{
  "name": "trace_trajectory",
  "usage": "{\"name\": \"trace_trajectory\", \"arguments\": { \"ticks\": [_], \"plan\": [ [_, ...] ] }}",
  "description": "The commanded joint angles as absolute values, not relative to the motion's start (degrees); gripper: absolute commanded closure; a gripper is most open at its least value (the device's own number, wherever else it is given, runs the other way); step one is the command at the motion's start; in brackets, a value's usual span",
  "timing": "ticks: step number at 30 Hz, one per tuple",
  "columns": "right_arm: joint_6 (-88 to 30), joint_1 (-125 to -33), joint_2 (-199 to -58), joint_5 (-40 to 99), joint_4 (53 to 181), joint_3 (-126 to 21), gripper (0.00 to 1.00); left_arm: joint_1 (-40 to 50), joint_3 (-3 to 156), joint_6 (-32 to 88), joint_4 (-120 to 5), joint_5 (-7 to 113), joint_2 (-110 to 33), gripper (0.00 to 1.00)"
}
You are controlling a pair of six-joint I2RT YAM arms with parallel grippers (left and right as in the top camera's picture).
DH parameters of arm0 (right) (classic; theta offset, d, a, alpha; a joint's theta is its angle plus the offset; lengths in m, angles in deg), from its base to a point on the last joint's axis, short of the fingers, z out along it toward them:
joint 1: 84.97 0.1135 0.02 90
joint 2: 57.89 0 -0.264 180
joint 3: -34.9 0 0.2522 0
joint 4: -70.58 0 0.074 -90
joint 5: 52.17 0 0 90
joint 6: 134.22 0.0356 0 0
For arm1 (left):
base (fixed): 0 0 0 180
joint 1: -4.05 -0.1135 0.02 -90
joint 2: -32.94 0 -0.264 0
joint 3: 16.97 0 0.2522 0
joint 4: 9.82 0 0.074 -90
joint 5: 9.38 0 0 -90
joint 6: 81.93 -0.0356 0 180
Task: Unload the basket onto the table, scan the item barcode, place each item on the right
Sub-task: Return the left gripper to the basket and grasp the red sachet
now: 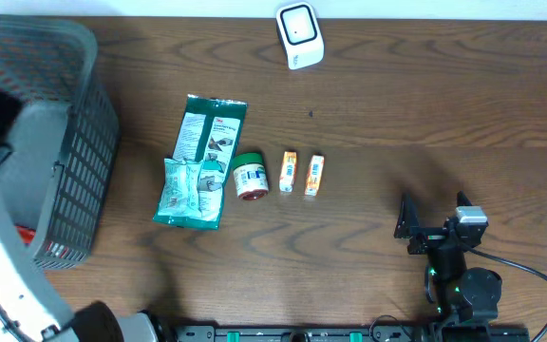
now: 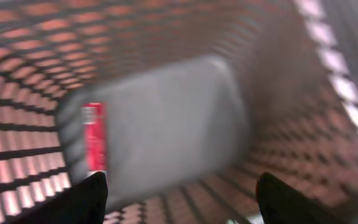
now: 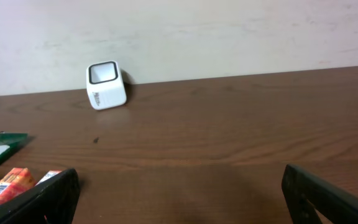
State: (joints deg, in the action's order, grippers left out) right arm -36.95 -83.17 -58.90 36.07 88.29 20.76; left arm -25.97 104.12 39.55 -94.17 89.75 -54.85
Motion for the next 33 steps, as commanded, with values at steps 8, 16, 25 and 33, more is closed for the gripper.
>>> {"name": "trace_trajectory", "arguments": {
  "ticks": [8,16,25,33],
  "plan": [
    [-36.12,-82.73,-58.66,35.83,88.49,20.85,0.01,-40.26,94.37,40.88,-94.87,90.42,-66.30,0.23],
    [-36.10,-82.73,-58.66,35.83,88.49,20.85,0.01,-41.51,85.48,40.75,-89.17,90.75,-72.57,0.23],
    [-36.12,-82.73,-58.66,35.83,88.49,20.85,0.01,-41.51,73.89,40.71,-79.16,90.75,-73.58,0.23],
    [-36.12,-82.73,-58.66,35.83,88.49,20.85,0.01,-41.51,62.44,40.71,-67.66,90.62,-73.58,0.36]
  ]
}}
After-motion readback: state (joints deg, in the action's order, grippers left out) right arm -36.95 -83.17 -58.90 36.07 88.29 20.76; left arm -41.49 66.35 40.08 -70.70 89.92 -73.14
